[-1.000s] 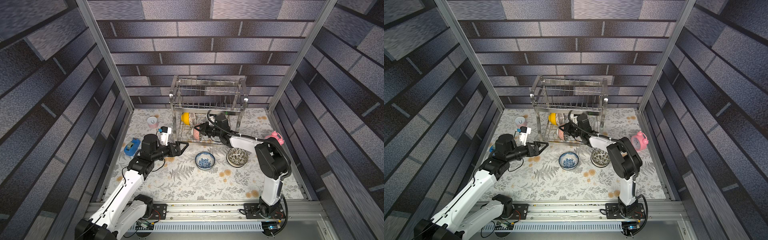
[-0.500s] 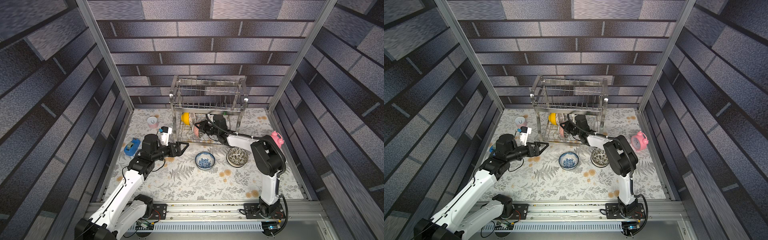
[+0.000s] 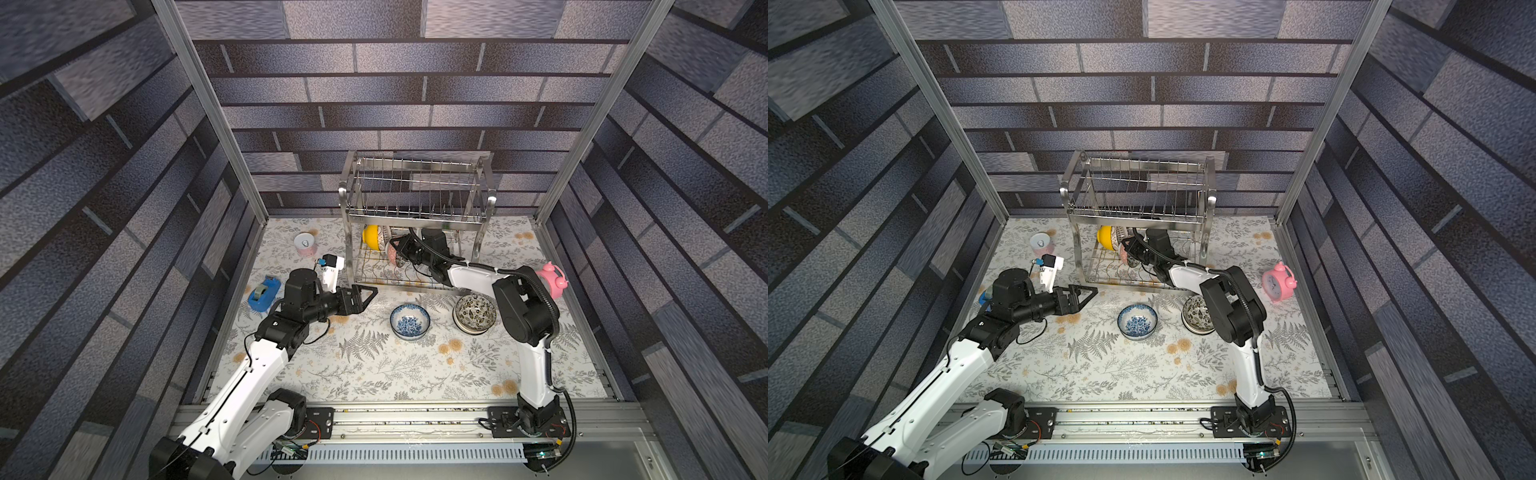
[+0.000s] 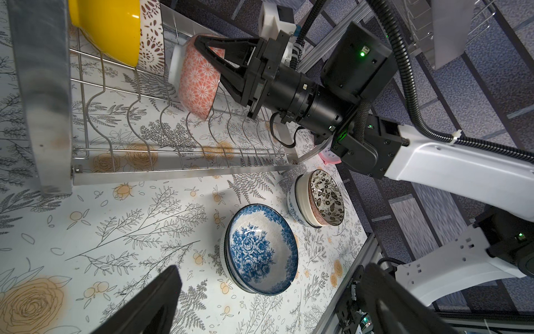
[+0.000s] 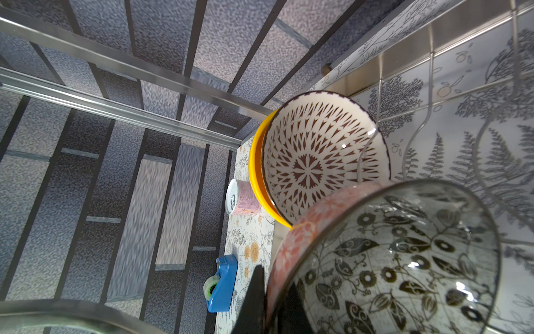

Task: Load bowls into a dish rack
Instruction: Place the bowl in the dish rack.

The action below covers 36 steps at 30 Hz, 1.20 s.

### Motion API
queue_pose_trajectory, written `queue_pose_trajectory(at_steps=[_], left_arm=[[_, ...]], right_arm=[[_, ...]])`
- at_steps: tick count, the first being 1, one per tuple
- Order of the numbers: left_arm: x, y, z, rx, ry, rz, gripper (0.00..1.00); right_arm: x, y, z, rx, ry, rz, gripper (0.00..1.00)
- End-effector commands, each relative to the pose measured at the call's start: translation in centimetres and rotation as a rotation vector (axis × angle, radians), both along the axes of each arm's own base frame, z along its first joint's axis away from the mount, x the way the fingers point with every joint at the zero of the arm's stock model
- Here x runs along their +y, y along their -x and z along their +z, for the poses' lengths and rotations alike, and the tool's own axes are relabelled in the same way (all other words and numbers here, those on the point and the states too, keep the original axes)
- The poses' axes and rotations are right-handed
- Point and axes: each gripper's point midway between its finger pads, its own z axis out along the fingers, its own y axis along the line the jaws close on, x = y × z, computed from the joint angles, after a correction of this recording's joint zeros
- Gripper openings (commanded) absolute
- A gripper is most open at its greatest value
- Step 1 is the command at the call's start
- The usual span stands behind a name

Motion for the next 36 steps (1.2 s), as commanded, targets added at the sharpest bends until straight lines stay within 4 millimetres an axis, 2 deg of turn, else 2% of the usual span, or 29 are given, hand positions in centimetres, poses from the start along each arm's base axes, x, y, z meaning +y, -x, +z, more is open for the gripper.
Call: queue_pose_trajectory(at_steps=[1, 7, 19, 30, 36], left_arm=[[-0.1, -0.2, 0.2, -0.017, -0.024, -0.006, 1.00], [-0.2, -0.5, -0.1, -0.007, -0.026, -0.006, 1.00], [-0.2, -0.4, -0.3, 0.002, -0.038, 0.000, 1.00], [-0.9, -0.7, -0.1, 0.001, -0.054, -0.009, 1.00], [-1.2, -0.7, -0.1, 0.003, -0.064, -0.015, 1.00]], right_arm=[[-0.7, -1.7, 1.7, -0.065, 0.002, -0.060, 0.00], [-0.8, -3.0, 2.2, -0.075, 0.040, -0.075, 0.00], [0.4, -5.6, 2.4, -0.088, 0.028, 0.040, 0.00], [1.5, -5.5, 2.4, -0.114, -0.028, 0.192, 0.00], [1.5, -5.4, 2.4, -0.122, -0.066, 0.232, 0.00]])
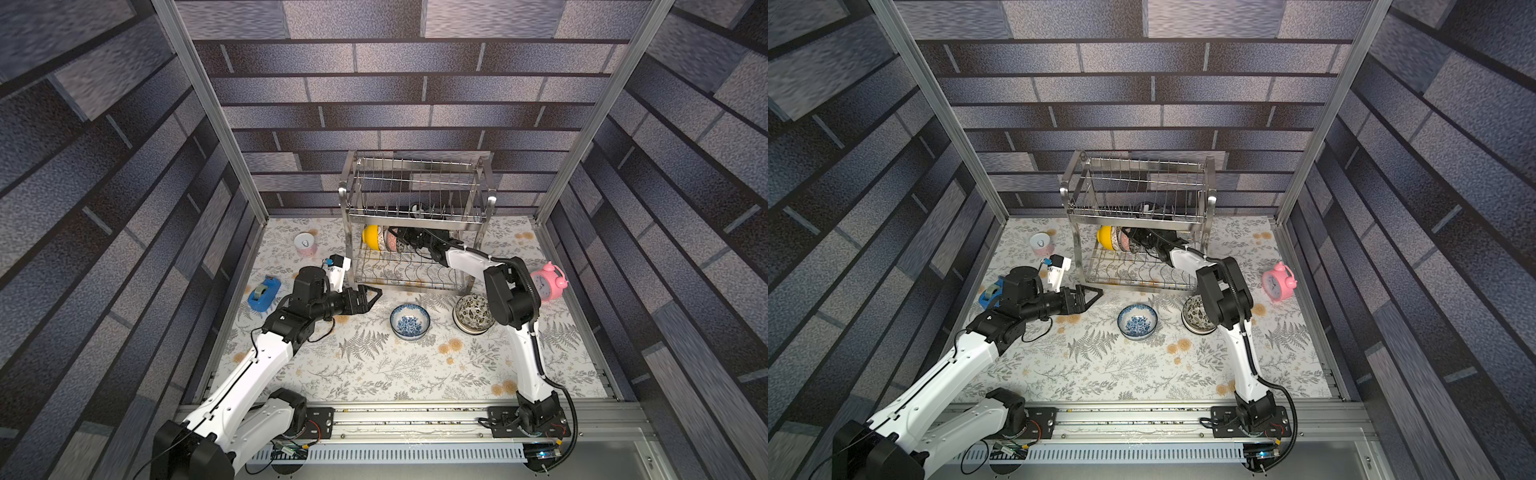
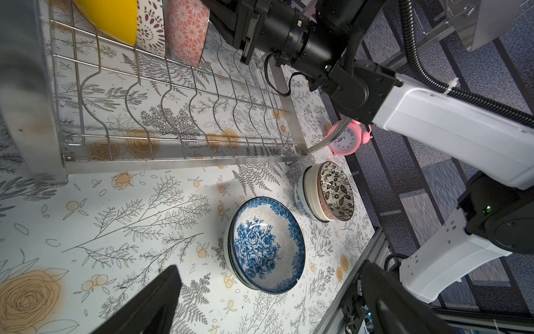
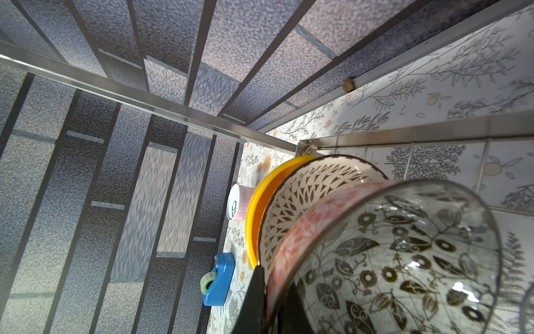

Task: Load bowls into a dish rack
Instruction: Place the bowl in the dish rack.

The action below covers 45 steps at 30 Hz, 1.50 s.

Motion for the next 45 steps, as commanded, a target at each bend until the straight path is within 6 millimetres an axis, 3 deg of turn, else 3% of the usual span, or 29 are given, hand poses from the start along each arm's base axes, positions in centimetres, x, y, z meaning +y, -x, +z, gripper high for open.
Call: queue_pose_trajectory(at_steps=[1, 30, 45], left_arm=[[-0.1, -0.4, 1.2, -0.046, -0.021, -0.005, 1.00], [-0.9, -0.3, 1.5, -0.055, -0.038, -0.019, 1.00], [-0.9, -0.1, 1.7, -0.061, -0.042, -0.017, 1.00]], right_arm=[[0.5, -0.1, 2.0, -0.069, -0.061, 0.054, 0.00], [0.9, -0.4, 2.1, -0.049, -0.250, 0.154, 0.00], [1.1, -0.4, -0.1, 0.009, -0.280, 0.163, 0.00]])
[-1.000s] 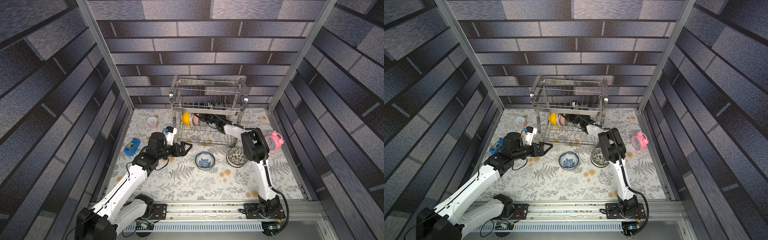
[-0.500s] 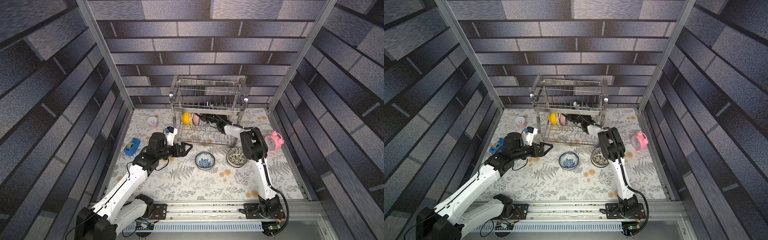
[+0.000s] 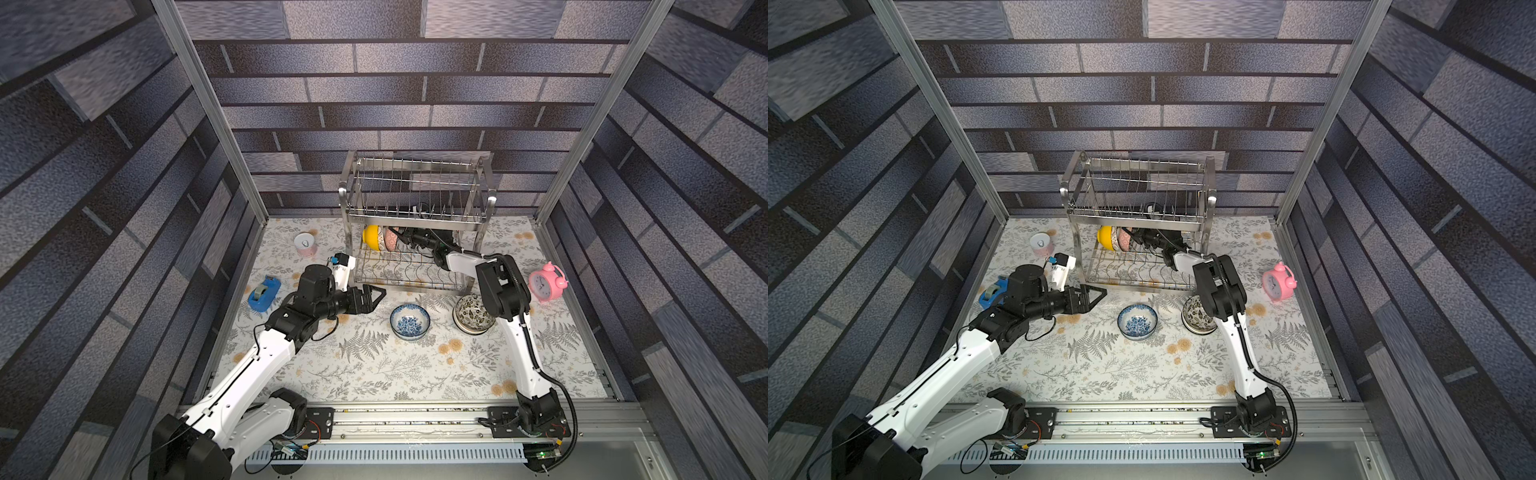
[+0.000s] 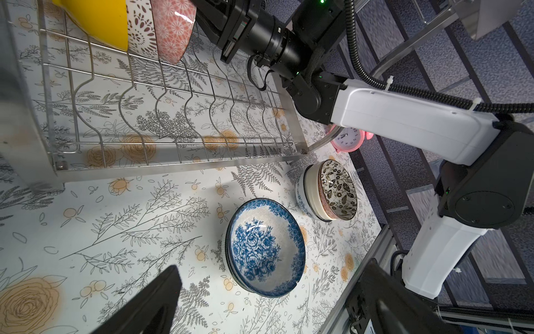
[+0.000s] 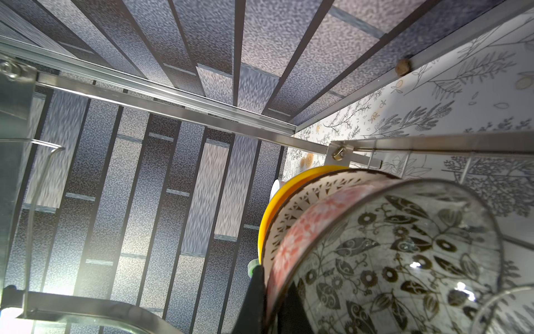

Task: Load bowls into a dish rack
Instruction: Place the bowl in the dish rack.

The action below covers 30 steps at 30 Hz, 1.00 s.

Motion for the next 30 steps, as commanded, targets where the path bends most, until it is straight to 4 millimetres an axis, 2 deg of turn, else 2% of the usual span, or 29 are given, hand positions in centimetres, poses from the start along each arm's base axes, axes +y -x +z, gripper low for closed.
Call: queue_pose_trajectory(at_steps=[1, 4, 11, 21, 30], left_arm=[[-0.1, 0.0, 1.3, -0.045, -0.009, -0.010, 1.00], [-0.1, 0.0, 1.3, -0.043, -0.009, -0.011, 1.00], [-0.2, -0.1, 1.0, -0.039, -0.011, -0.009, 1.00], [-0.2, -0.3, 0.9, -0.040, -0.019, -0.003, 1.00], [-0.1, -0.4, 0.5, -0.039, -0.039, -0.005, 1.00]], right_arm=[[0.5, 0.3, 0.3, -0.023, -0.017, 0.021, 0.00], [0.3, 0.4, -0.3, -0.012, 0.012, 0.009, 0.02], [0.1, 0.9, -0.5, -0.006, 0.037, 0.012, 0.19], [-0.7, 1.8, 1.2, -0.038, 0.062, -0.013, 0.40], [-2.1, 3.5, 2.9, -0.078, 0.113, -0.039, 0.57]])
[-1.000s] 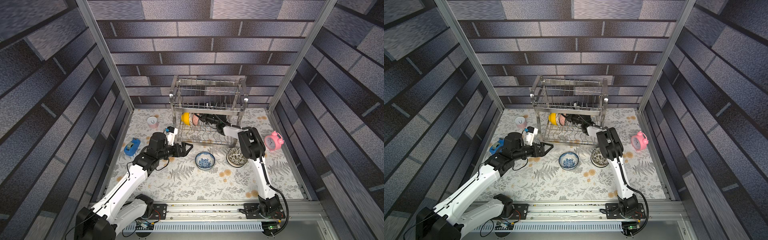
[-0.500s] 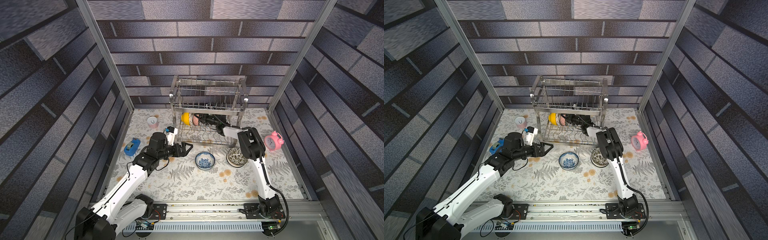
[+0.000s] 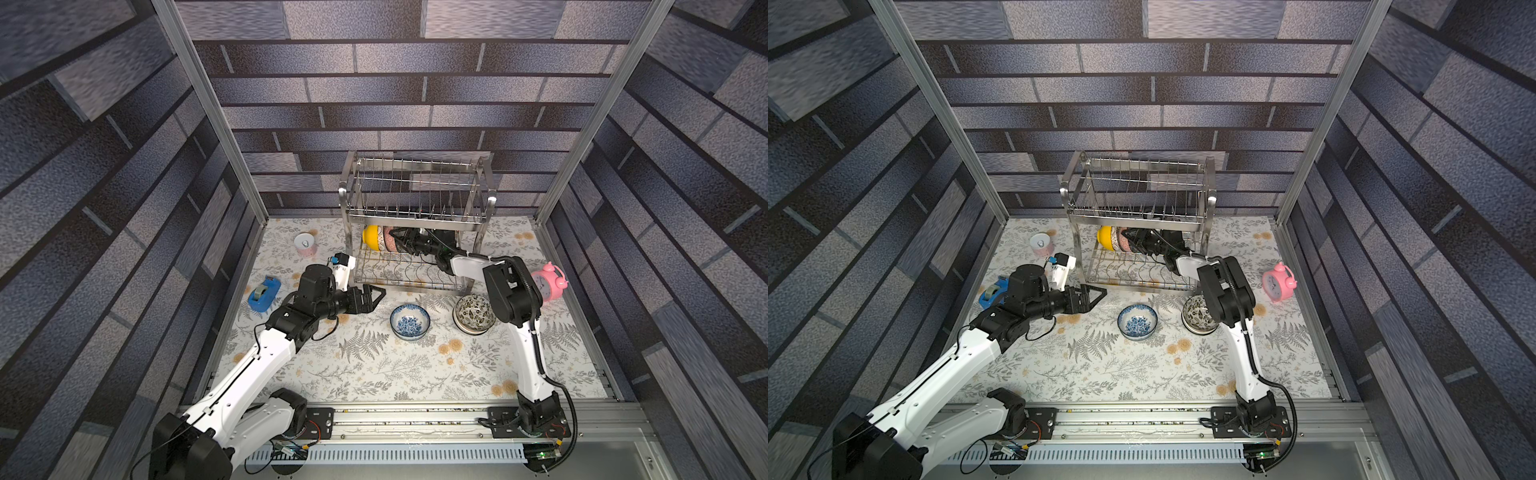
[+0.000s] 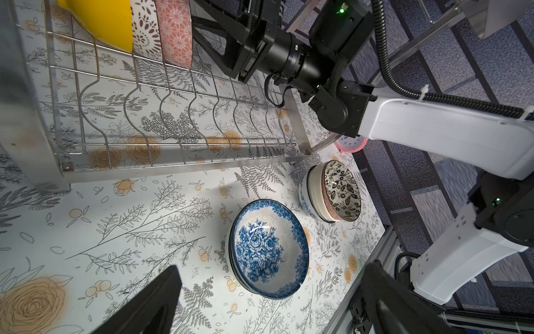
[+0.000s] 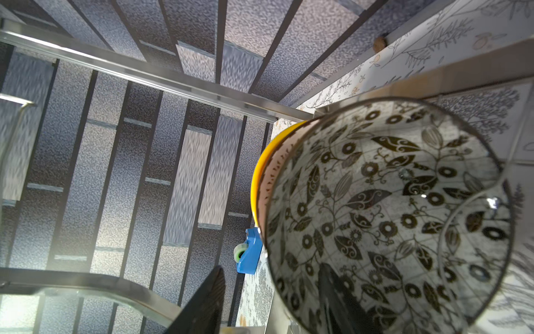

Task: Load bowls into a dish rack
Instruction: Place the bowl in the dish rack, then pick up the bowl from the bowl.

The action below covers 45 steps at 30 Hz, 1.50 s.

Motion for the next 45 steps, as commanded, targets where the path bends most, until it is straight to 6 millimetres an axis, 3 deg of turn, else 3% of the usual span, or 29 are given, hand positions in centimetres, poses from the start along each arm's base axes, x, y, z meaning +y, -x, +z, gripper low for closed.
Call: queue_pose_trajectory(at_steps=[1, 10, 12, 24, 32, 33, 36, 45], left_arm=[[0.0, -0.2, 0.7, -0.039, -0.027, -0.009, 1.00], [-0.3, -0.2, 0.7, -0.033, -0.042, -0.046, 1.00], [-0.5, -0.2, 0.5, -0.025, -0.038, -0.059, 1.00], [-1.5, -0.6, -1.0, 0.039, -0.058, -0.099, 1.00], [-2.3, -0.5, -2.1, 0.072, -0.072, -0.130, 1.00], [-2.4, -0.5, -2.0, 0.067, -0.073, -0.131, 1.00], [-2.5, -0.4, -2.0, 0.058, -0.083, -0.130, 1.00], [-2.4, 0.0, -2.5, 0.066, -0.091, -0.119, 1.00]], right_arm=[[-0.6, 0.8, 2.8, -0.074, 0.012, -0.010, 0.59], [-2.5, 4.3, 3.0, -0.085, 0.107, -0.009, 0.79], [-3.0, 5.3, 4.0, -0.110, 0.126, -0.008, 0.81], [-5.9, 10.4, 2.0, -0.100, 0.332, 0.006, 1.00], [-6.4, 12.5, 1.6, -0.105, 0.349, 0.029, 1.00], [-6.6, 13.5, 0.2, -0.078, 0.362, 0.041, 1.00], [-6.7, 14.6, -0.2, -0.077, 0.371, 0.050, 1.00], [-6.5, 18.4, 0.4, -0.150, 0.462, 0.077, 1.00]])
